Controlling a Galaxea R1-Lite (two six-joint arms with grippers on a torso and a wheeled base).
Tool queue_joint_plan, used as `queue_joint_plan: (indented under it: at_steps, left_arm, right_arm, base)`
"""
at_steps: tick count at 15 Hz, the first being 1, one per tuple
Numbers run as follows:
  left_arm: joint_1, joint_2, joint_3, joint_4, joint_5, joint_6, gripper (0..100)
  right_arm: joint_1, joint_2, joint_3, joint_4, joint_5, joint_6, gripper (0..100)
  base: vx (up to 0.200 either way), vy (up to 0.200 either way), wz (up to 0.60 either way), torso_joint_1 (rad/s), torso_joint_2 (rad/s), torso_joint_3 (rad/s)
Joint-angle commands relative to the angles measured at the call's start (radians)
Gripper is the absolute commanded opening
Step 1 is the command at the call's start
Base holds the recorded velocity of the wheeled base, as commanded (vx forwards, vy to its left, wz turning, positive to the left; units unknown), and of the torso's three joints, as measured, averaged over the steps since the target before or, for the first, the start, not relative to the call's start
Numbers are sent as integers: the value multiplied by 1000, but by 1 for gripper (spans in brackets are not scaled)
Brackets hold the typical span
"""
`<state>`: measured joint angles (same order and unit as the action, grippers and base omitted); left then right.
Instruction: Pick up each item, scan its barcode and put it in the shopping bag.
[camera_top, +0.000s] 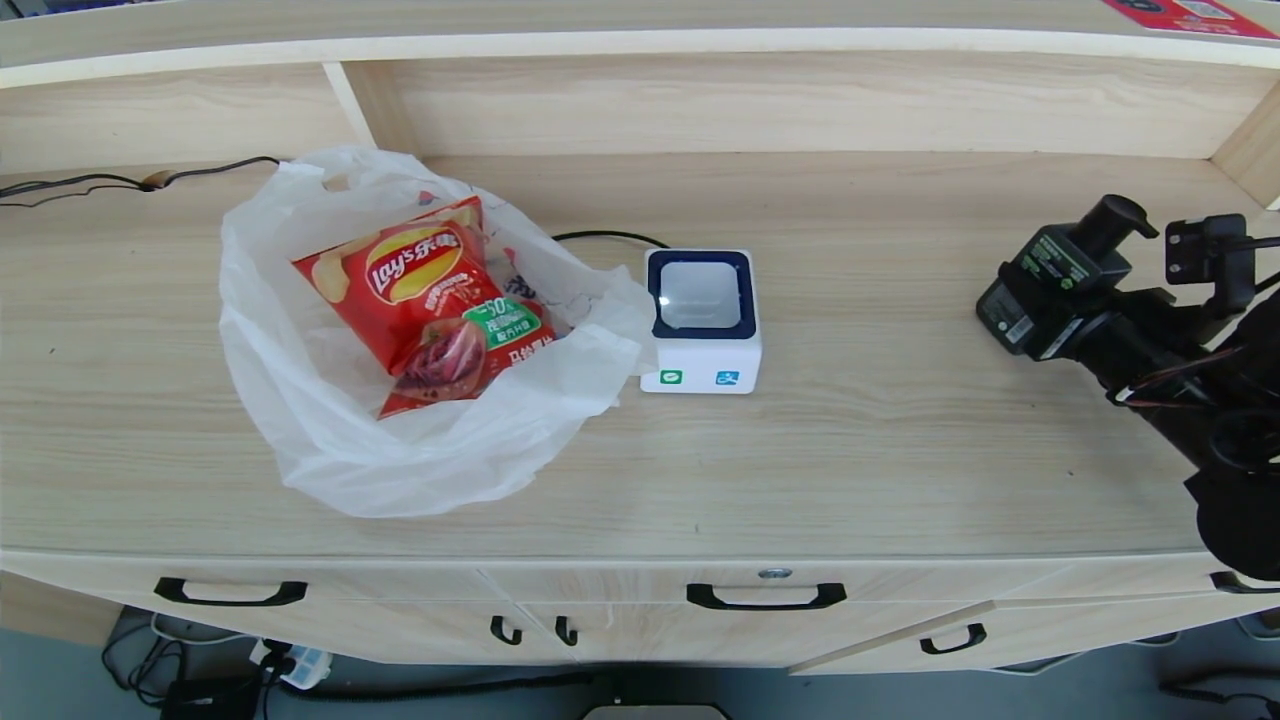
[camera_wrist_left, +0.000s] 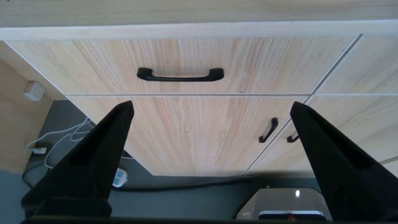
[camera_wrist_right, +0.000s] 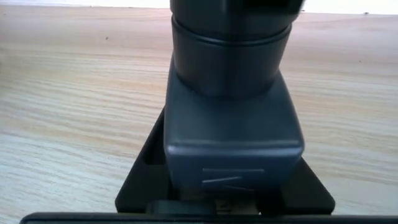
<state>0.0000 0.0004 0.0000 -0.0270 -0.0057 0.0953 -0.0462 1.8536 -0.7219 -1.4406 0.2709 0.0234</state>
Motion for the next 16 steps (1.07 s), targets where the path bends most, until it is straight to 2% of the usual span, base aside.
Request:
queue_joint_plan:
  at_steps: [1, 3, 4, 6, 7, 8, 9, 10, 12, 16]
  left_arm:
    - [0, 0, 0, -1, 0, 0, 100]
    - [0, 0, 0, -1, 0, -2, 100]
    - [0, 0, 0, -1, 0, -2, 100]
    - [0, 0, 0, -1, 0, -3, 100]
    - [0, 0, 0, -1, 0, -2, 100]
    - [-2, 0, 0, -1, 0, -2, 100]
    - [0, 0, 0, -1, 0, -5, 100]
    - [0, 0, 0, -1, 0, -6, 100]
    - [-2, 0, 0, 1, 0, -6, 100]
    - [-2, 0, 0, 2, 0, -3, 100]
  right_arm:
    - [0, -11, 16, -9, 2, 0, 0]
    - [11, -33, 32, -24, 7, 15, 0]
    - [45, -63, 50, -40, 8, 55, 0]
    - [167, -212, 159, -72, 2, 171, 0]
    - [227, -287, 196, -69, 13, 187, 0]
    - [292, -330, 177, -66, 11, 204, 0]
    - [396, -395, 134, -38, -15, 236, 0]
    - [434, -422, 136, -12, -25, 256, 0]
    - [594, -536, 85, 184, -48, 355, 0]
    - [917, -544, -168, 514, -99, 451, 0]
  base:
    - [0, 0, 0, 0, 0, 0]
    - [0, 0, 0, 0, 0, 0]
    - [0, 0, 0, 0, 0, 0]
    - [0, 0, 0, 0, 0, 0]
    - [0, 0, 0, 0, 0, 0]
    - [0, 0, 0, 0, 0, 0]
    - [0, 0, 0, 0, 0, 0]
    - [0, 0, 0, 0, 0, 0]
    - [0, 0, 0, 0, 0, 0]
    - [0, 0, 0, 0, 0, 0]
